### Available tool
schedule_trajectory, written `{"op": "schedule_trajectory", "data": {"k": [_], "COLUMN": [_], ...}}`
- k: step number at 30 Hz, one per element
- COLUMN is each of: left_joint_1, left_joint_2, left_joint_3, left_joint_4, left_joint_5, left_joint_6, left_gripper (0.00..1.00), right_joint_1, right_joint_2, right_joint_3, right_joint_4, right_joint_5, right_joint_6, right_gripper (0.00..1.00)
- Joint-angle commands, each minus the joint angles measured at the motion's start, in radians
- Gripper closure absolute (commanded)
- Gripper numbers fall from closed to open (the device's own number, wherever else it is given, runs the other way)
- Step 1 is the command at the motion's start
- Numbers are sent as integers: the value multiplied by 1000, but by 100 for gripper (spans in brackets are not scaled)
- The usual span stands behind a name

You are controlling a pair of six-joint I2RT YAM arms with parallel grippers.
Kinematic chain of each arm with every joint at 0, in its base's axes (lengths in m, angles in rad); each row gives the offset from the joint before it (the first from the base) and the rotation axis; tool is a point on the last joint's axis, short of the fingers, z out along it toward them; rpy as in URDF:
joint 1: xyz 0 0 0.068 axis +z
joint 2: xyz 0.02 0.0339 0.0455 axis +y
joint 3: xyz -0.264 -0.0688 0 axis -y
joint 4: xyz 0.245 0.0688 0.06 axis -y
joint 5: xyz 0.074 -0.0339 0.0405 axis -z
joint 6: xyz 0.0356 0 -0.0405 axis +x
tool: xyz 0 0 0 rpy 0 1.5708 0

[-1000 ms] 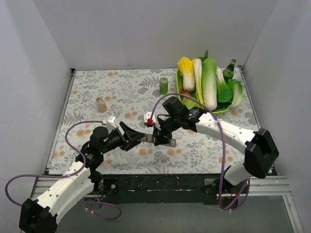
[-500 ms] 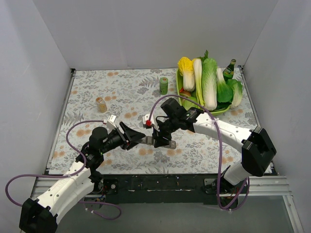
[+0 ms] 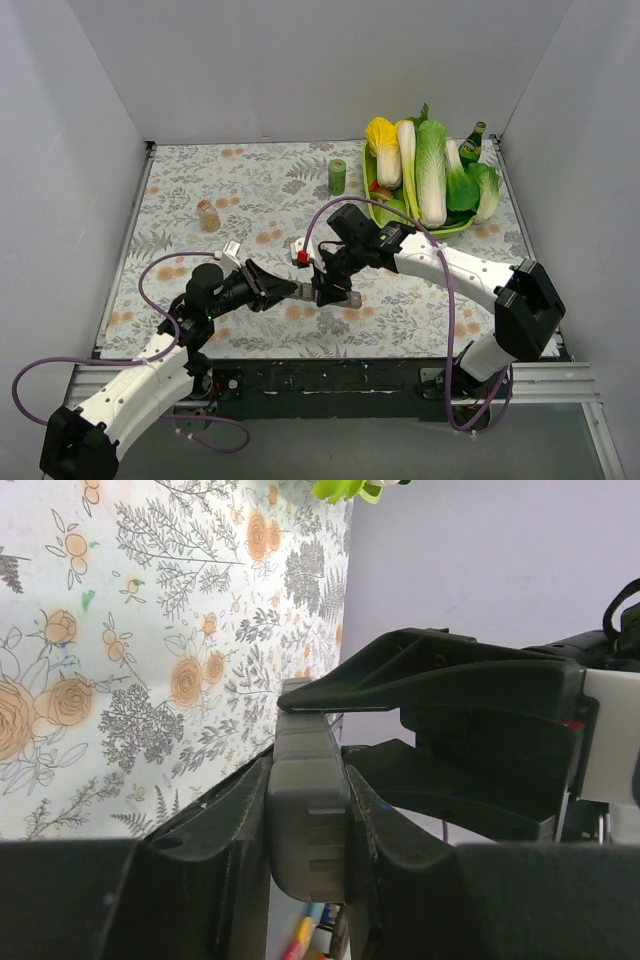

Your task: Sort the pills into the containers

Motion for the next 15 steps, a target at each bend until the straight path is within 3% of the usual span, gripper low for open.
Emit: {"op": "schedule_trajectory", "data": {"k": [1,4,6,8,9,11,15], "left_joint_1": [3,3,3,3,3,3,3], "left_joint_2": [-4,-11,-20,-30,-34,-51,-80], "left_joint_3": [0,-3,-3,-1,2,3,3], "left_joint_4": [36,32,23,7,1,-14,-23], "left_joint_5": [19,18,16,13,10,7,3], "left_joint_6": [1,-2,-4,-4,-4,-2,-7], "left_gripper": [86,98,100,100,100,100,100], "right_joint_1": [13,13,13,8,4,-18,-59], "right_joint_2": [6,3,1,0,-3,-10,-26], "right_joint_3": [45,47,51,64,77,96,136], "right_joint_4": [5,3,0,-12,-17,-23,-41], "right_joint_5": [-35,-37,-41,-52,-72,-92,-123], "right_joint_6": [-16,-16,-16,-7,-4,16,40], "right_gripper": [80,78,72,57,39,20,12]}}
